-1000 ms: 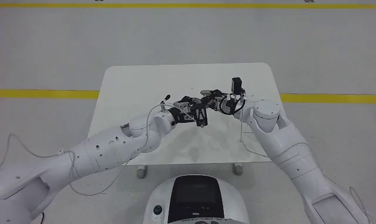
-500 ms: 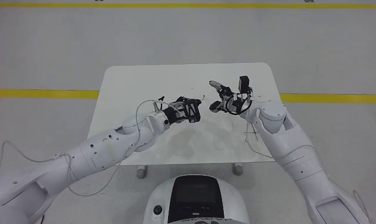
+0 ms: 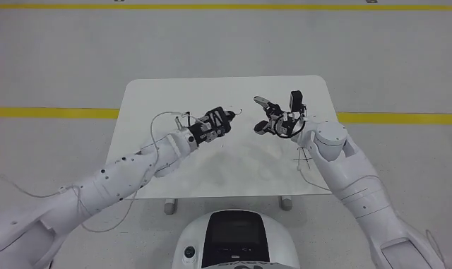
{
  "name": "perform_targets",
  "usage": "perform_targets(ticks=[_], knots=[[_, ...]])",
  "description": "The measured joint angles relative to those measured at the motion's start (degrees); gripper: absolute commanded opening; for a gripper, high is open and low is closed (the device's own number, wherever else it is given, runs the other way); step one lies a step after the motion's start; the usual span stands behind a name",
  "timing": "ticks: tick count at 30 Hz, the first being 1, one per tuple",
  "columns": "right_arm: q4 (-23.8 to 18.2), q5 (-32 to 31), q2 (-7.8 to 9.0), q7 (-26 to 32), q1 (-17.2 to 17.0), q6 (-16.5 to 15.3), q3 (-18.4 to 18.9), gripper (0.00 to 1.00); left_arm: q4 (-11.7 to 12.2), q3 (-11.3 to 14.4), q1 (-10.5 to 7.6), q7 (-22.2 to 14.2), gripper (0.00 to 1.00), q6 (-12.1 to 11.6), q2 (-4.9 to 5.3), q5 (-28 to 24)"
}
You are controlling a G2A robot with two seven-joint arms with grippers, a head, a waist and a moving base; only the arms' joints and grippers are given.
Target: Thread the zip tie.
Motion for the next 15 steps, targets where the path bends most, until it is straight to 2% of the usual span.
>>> perform_targets(ticks=[3, 7, 8, 11, 13, 15], knots=[[0.0, 0.0, 0.0, 0.0, 0.0, 0.0, 0.0, 1.0, 1.4, -2.7, 1.07, 0.6, 0.0, -4.2, 0.33, -8.7], [0.0, 0.0, 0.0, 0.0, 0.0, 0.0, 0.0, 1.0, 3.8, -5.0, 1.6, -2.5, 0.0, -12.8, 0.63, -17.8], [0.0, 0.0, 0.0, 0.0, 0.0, 0.0, 0.0, 1.0, 4.3, -5.5, 1.7, -2.8, 0.0, -14.0, 0.63, -19.4], [0.0, 0.0, 0.0, 0.0, 0.0, 0.0, 0.0, 1.0, 5.7, -6.9, 2.31, -3.3, 0.0, -17.2, 0.4, -25.9], [0.0, 0.0, 0.0, 0.0, 0.0, 0.0, 0.0, 1.0, 5.7, -7.2, 2.43, -2.8, 0.0, -17.6, 0.24, -28.8], [0.0, 0.0, 0.0, 0.0, 0.0, 0.0, 0.0, 1.0, 5.7, -7.2, 2.42, -2.7, 0.0, -17.5, 0.23, -28.9]])
